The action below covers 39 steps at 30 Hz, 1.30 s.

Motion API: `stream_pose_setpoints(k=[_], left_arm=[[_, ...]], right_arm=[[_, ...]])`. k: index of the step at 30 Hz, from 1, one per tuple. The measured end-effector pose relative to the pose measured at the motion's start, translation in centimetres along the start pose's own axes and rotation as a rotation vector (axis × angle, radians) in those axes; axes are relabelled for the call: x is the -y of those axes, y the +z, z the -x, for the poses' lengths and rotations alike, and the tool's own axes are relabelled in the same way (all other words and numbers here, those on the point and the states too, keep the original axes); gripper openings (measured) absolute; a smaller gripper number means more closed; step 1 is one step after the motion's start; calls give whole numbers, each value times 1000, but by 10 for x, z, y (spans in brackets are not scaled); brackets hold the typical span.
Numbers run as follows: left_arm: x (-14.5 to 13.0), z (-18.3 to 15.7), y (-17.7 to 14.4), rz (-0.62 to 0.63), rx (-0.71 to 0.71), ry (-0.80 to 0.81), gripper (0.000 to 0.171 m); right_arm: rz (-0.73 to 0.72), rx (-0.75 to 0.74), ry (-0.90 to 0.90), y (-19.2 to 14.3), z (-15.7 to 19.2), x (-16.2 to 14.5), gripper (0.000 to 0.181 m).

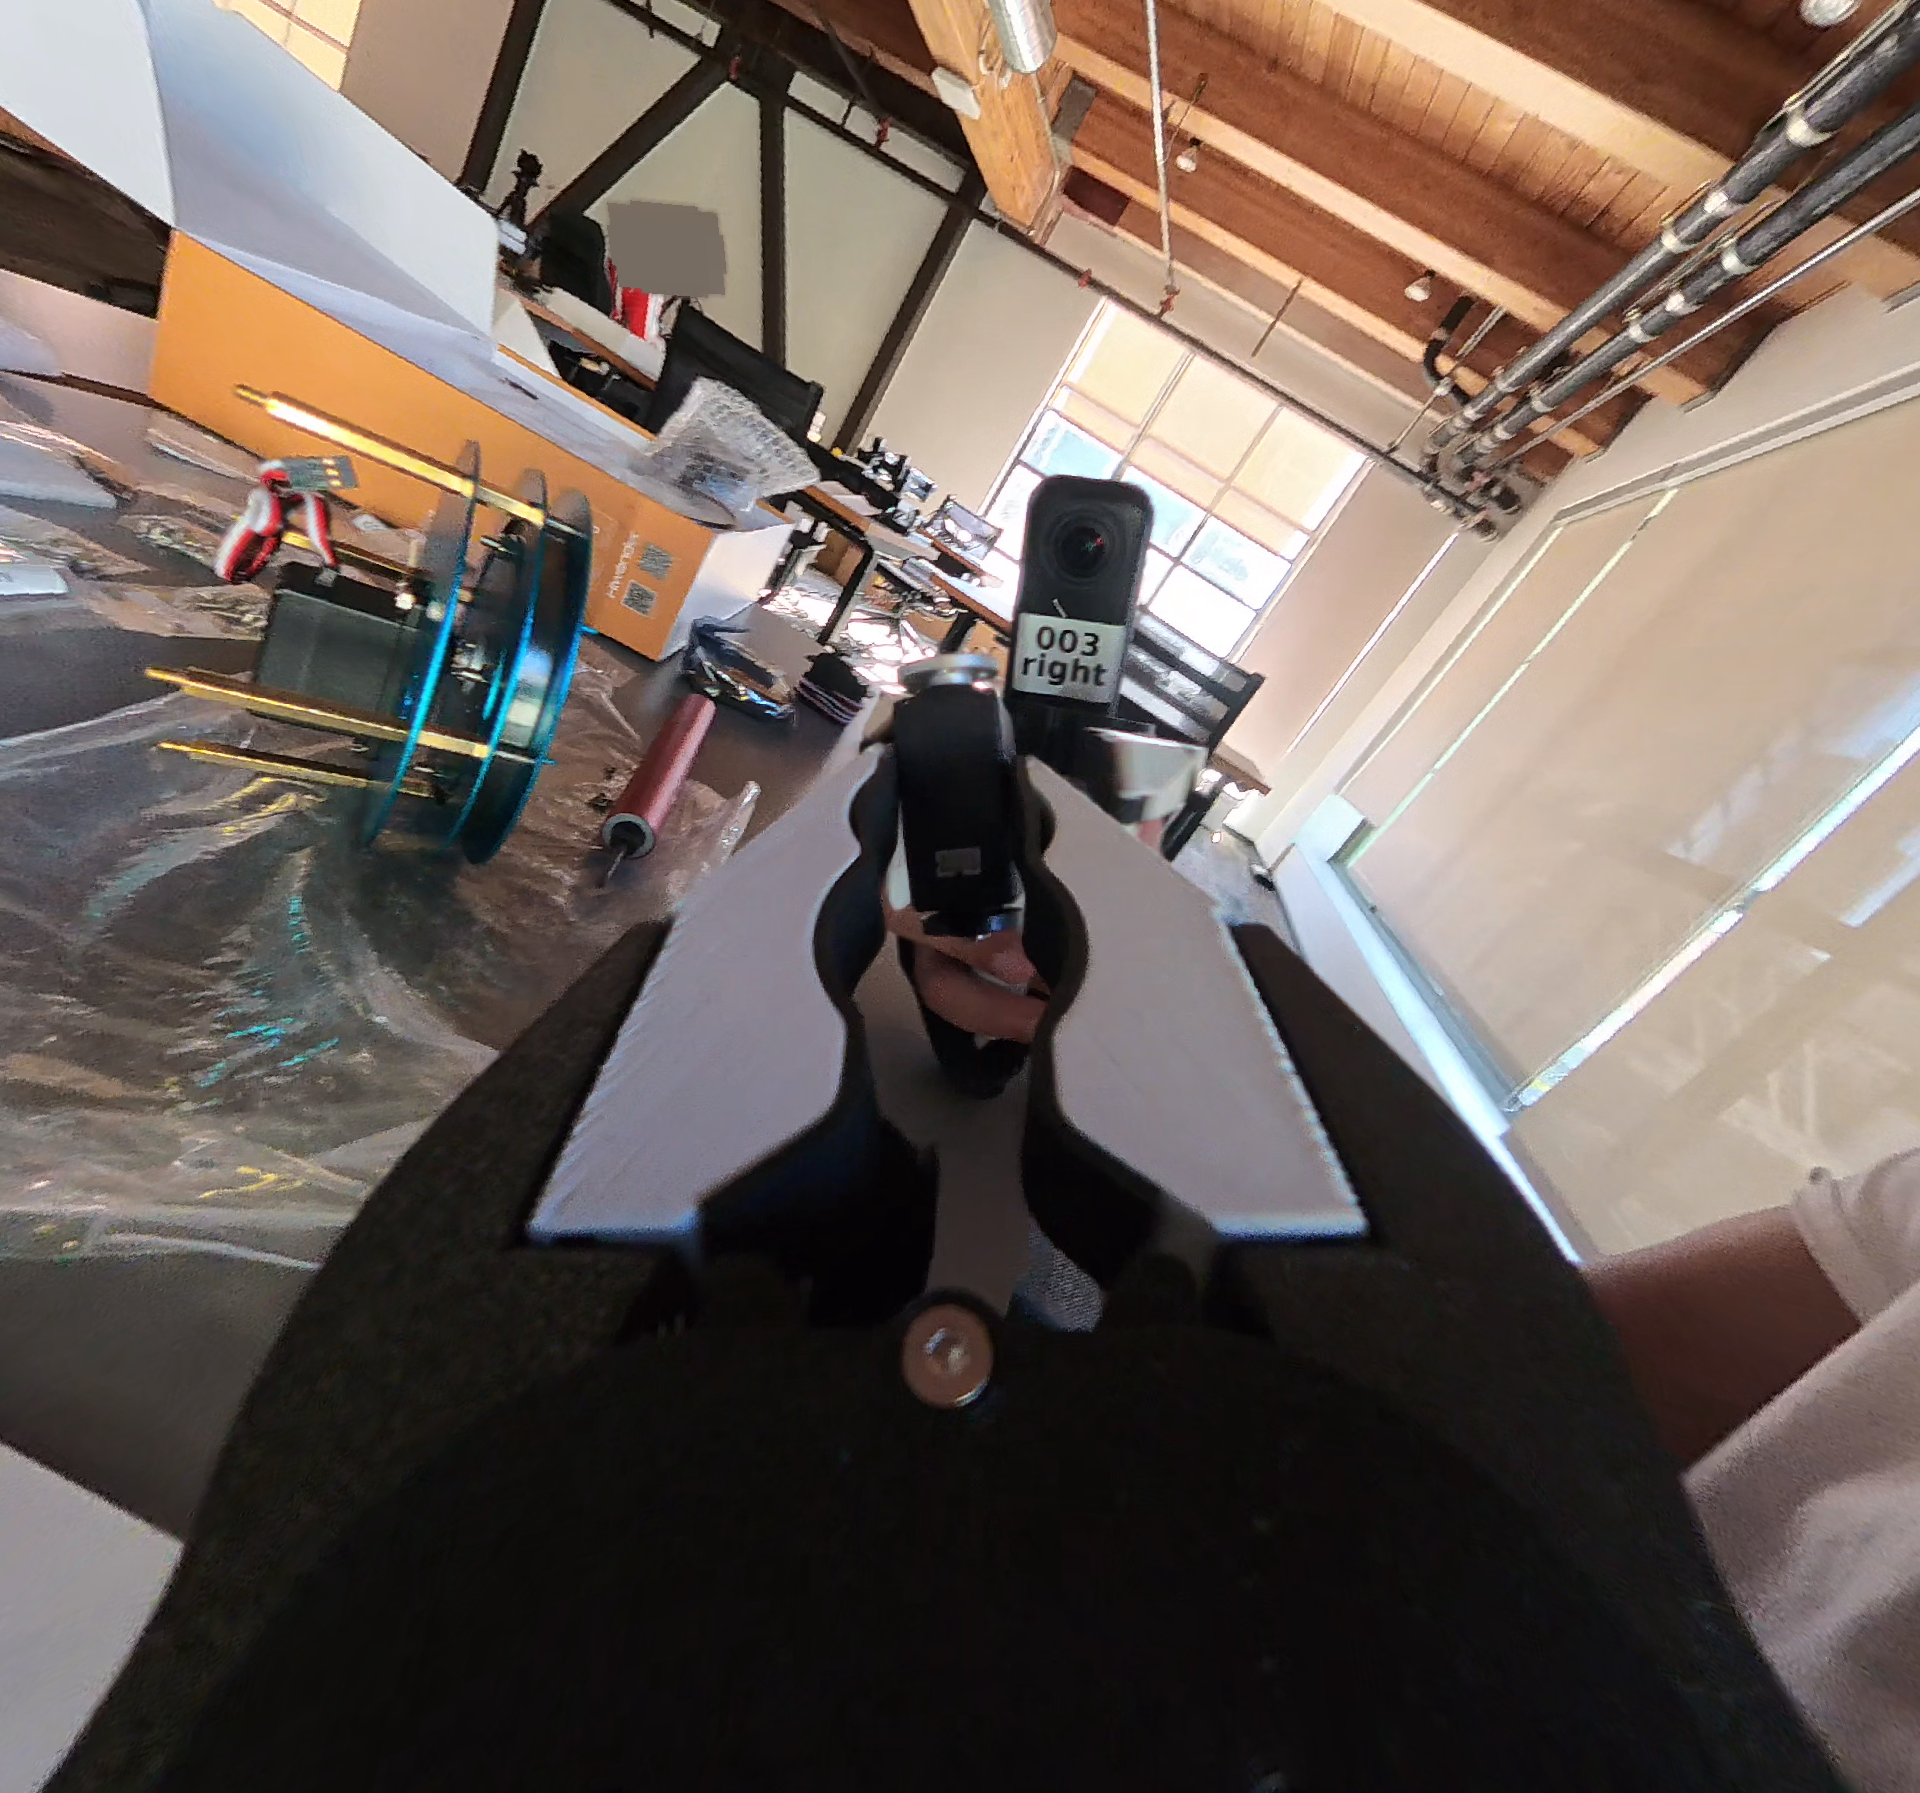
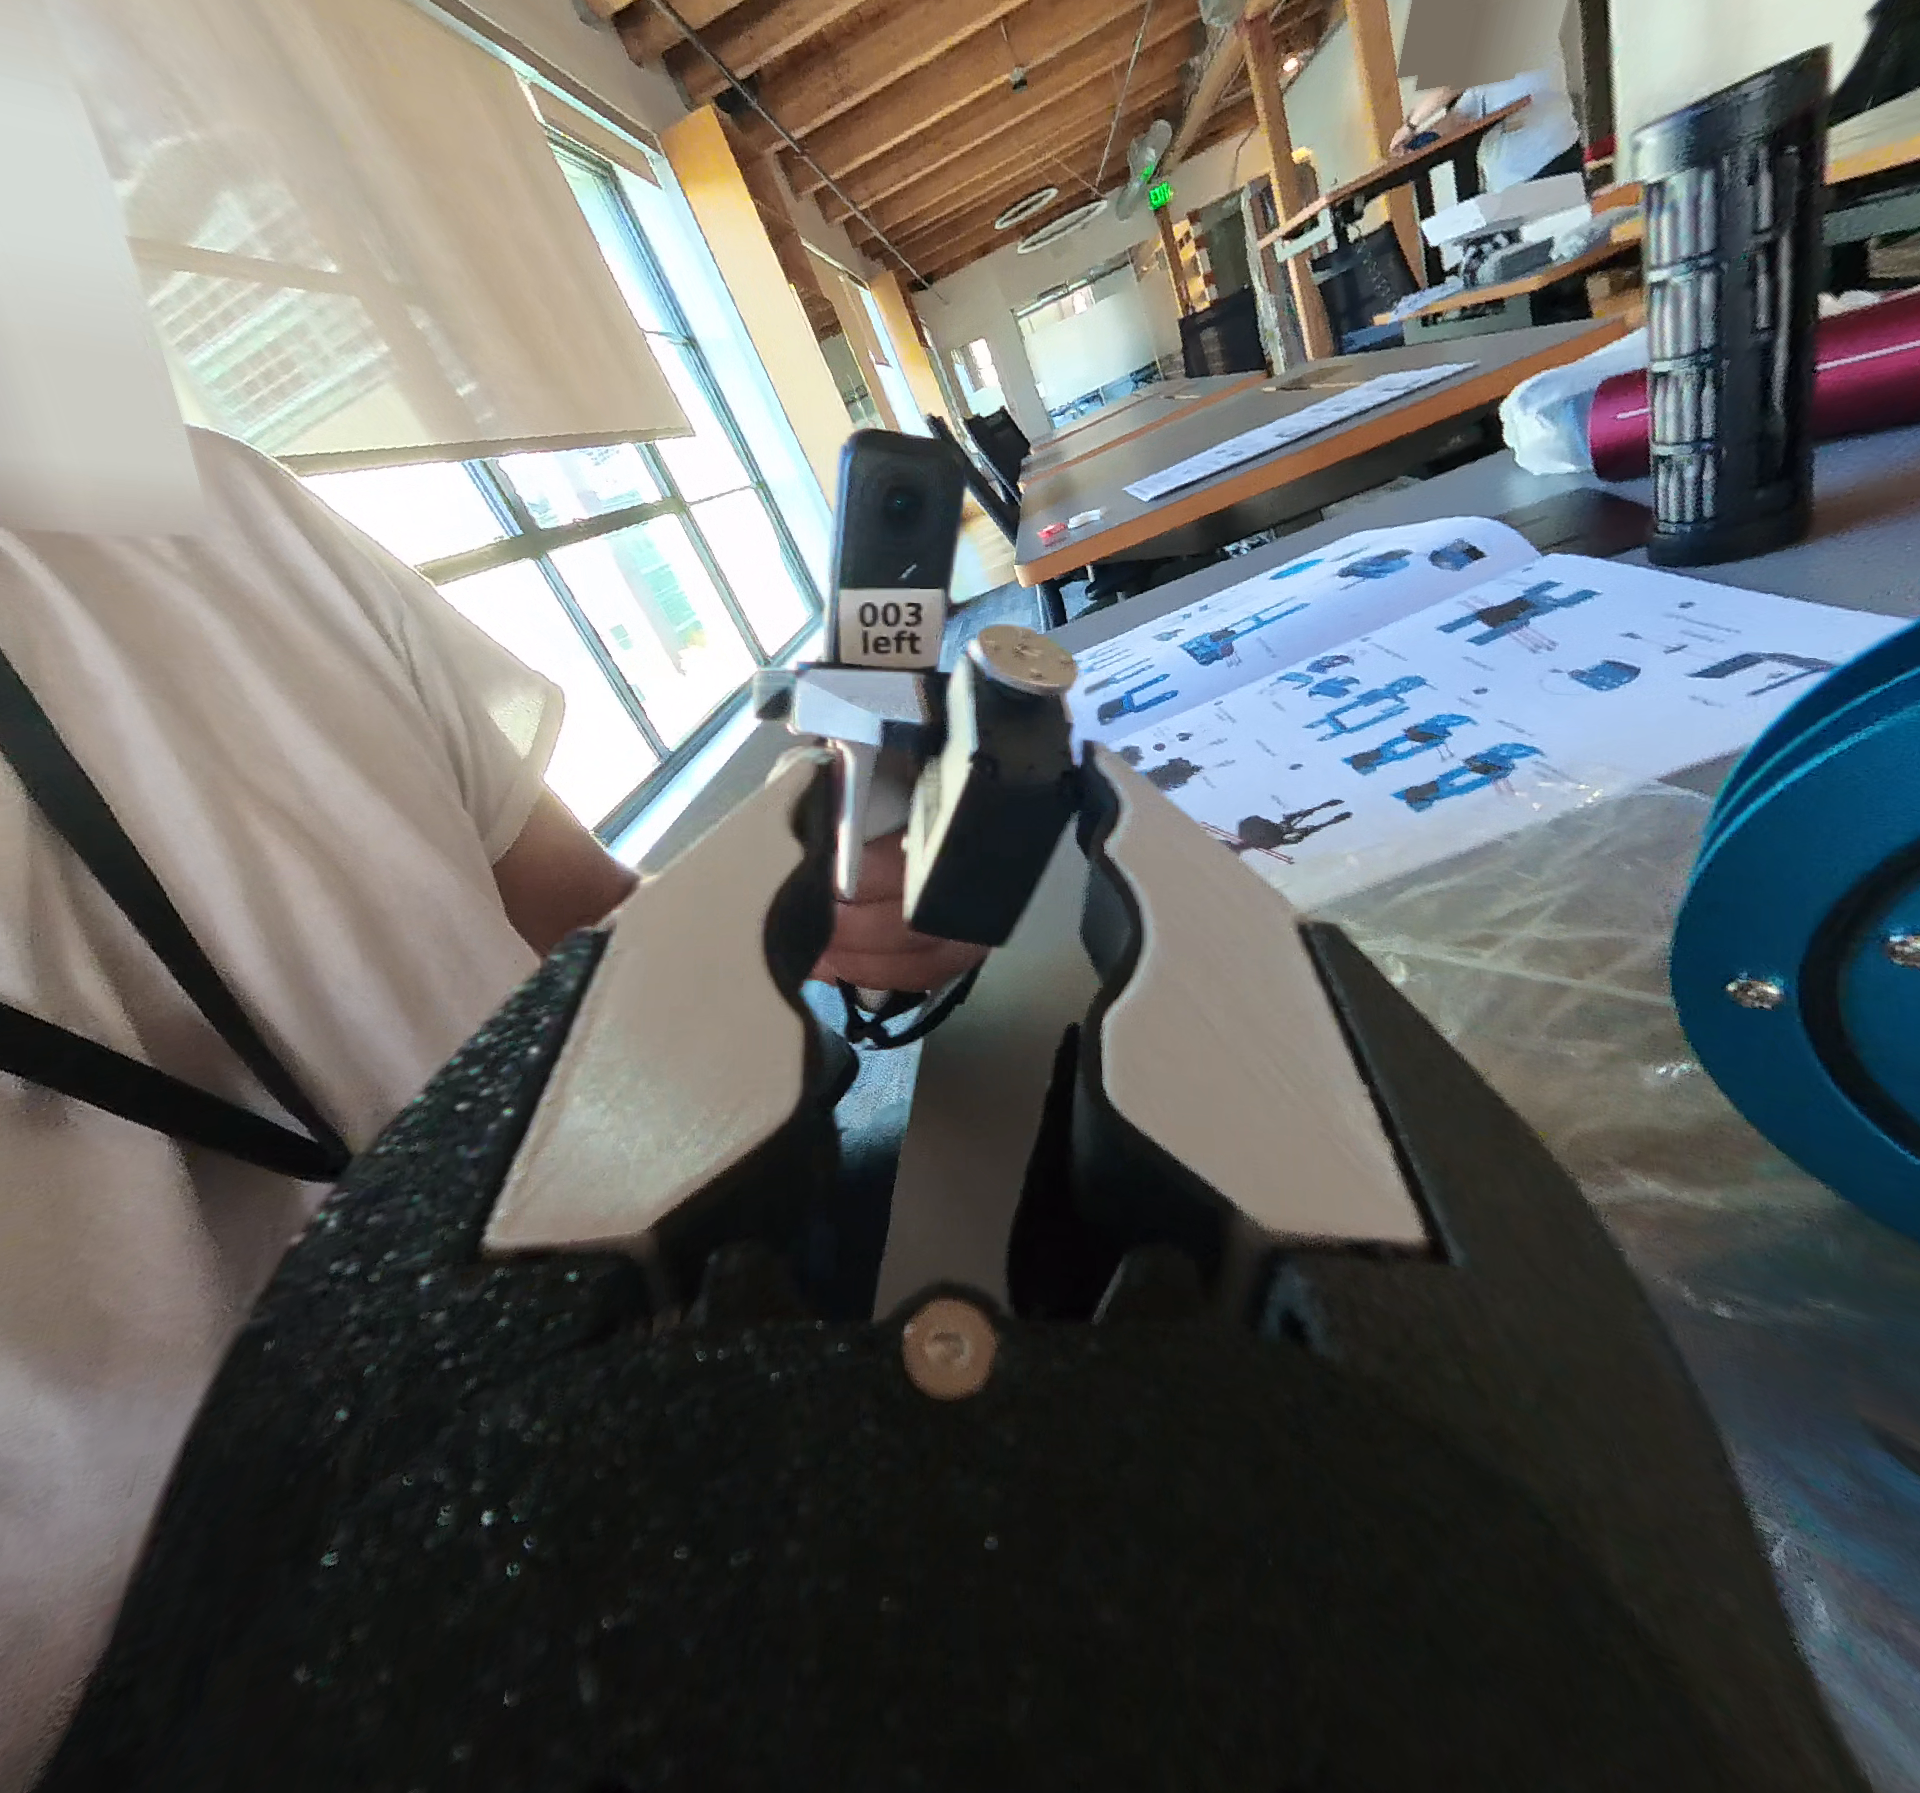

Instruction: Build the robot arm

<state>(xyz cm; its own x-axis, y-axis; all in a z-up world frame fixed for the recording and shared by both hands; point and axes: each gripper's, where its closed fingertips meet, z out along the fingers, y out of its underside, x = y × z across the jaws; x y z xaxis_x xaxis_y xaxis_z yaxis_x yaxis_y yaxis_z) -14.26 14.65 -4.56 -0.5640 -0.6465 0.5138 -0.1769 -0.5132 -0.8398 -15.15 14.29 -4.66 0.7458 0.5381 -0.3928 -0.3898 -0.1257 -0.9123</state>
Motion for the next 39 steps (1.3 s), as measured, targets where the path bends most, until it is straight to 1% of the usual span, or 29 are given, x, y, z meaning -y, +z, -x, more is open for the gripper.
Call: stream_pose_setpoints(k=[1,2,3,6,7,11,15,20,22,25,27,29,30,32,34,35,37,39], left_arm=[[1,-2,-1,-4,-14,-12,18],[1,-2,-2,-6,-21,-13,18],[1,-3,-3,-11,-22,-5,18],[2,0,-7,-16,-17,14,18],[3,0,-9,-19,-16,16,18],[3,-2,-11,-12,-33,30,18],[-2,0,-13,45,-25,82,19],[-10,3,-18,140,-9,132,20],[-8,11,-20,150,38,154,19],[4,19,-26,132,80,183,19],[11,26,-31,133,112,233,19],[21,38,-37,134,183,335,19],[26,46,-39,135,232,401,19],[35,62,-44,140,329,529,19],[44,74,-47,106,409,637,19],[47,77,-48,82,431,672,19],[48,78,-48,24,430,683,17],[50,70,-47,-42,398,668,17]], right_arm=[[10,-18,-1,1,-4,-1,32],[18,-22,0,1,-6,-3,26],[27,-12,9,3,-6,-4,25],[63,-8,32,10,-9,-12,29],[67,14,33,12,-6,-14,25],[65,42,39,14,-4,-13,22],[93,51,62,14,-5,-18,21],[156,11,3,16,-8,-27,20],[171,-38,-26,11,-18,-25,20],[167,-129,-69,-5,-39,-13,20],[182,-267,-132,-24,-64,-9,21],[178,-440,-217,-47,-90,-1,21],[157,-493,-242,-56,-97,4,20],[89,-528,-266,-64,-96,16,20],[30,-548,-287,-68,-92,24,20],[21,-556,-275,-69,-92,23,20],[37,-585,-255,-72,-96,17,20],[65,-616,-279,-74,-98,13,20]])
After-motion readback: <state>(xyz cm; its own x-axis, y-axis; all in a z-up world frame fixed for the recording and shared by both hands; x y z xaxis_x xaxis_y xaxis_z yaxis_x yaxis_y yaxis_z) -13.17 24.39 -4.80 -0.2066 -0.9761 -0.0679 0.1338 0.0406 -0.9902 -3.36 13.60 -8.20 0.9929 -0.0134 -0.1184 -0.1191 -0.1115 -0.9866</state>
